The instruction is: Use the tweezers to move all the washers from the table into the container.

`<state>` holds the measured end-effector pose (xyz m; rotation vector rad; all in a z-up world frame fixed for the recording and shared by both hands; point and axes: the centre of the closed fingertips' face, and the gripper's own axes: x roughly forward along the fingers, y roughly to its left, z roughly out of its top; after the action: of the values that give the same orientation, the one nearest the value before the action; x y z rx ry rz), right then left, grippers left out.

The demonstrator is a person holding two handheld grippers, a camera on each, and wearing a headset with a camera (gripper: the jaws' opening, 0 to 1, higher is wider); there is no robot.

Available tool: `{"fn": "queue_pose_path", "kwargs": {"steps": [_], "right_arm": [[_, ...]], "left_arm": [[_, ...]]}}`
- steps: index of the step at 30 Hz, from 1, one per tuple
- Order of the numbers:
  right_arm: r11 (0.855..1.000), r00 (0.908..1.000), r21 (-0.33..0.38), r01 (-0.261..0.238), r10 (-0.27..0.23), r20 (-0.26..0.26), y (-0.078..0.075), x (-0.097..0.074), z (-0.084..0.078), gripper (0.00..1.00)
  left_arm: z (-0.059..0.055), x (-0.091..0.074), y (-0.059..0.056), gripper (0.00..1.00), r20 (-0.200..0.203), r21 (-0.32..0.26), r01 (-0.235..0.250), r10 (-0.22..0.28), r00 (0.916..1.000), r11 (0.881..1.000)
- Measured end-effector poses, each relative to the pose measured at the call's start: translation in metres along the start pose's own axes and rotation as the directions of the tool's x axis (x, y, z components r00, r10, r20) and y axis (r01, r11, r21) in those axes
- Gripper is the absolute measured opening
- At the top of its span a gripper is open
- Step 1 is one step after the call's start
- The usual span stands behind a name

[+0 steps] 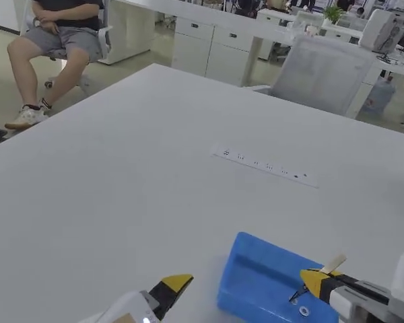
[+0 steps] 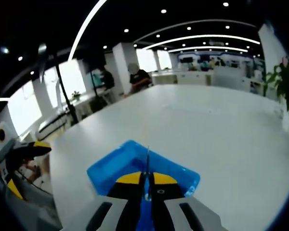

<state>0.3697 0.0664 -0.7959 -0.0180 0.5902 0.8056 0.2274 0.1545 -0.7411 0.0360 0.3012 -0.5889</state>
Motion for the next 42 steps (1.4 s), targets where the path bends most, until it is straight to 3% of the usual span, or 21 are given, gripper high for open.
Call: {"fn": "queue_pose_path", "kwargs": {"steps": [12, 31, 35, 42], "right_arm": [[1.000, 0.9997, -0.009, 0.005, -0.006, -0.025, 0.002, 0.008, -0.008, 0.03], [0.998, 0.9995, -0.055, 0.006, -0.007, -0.029, 0.004, 0.009, -0.008, 0.03], [0.998, 0.9992, -0.056, 0.012, -0.014, -0.038, 0.004, 0.007, -0.009, 0.03], [0.999, 0.9995, -0.046, 0.028, -0.028, -0.017, 0.010, 0.000, -0.003, 0.03]], "left_arm": [[-0.002, 0.003, -0.004, 0.77, -0.015, -0.020, 0.029, -0.029, 0.9995, 0.999], [-0.004, 0.002, -0.003, 0.77, -0.021, -0.031, 0.022, -0.023, 0.9995, 0.999], [-0.002, 0.004, -0.011, 0.79, -0.007, -0.081, 0.075, -0.076, 0.9971, 0.994], [0.003, 0.004, -0.015, 0.81, 0.023, -0.106, 0.105, -0.103, 0.9944, 0.989]]}}
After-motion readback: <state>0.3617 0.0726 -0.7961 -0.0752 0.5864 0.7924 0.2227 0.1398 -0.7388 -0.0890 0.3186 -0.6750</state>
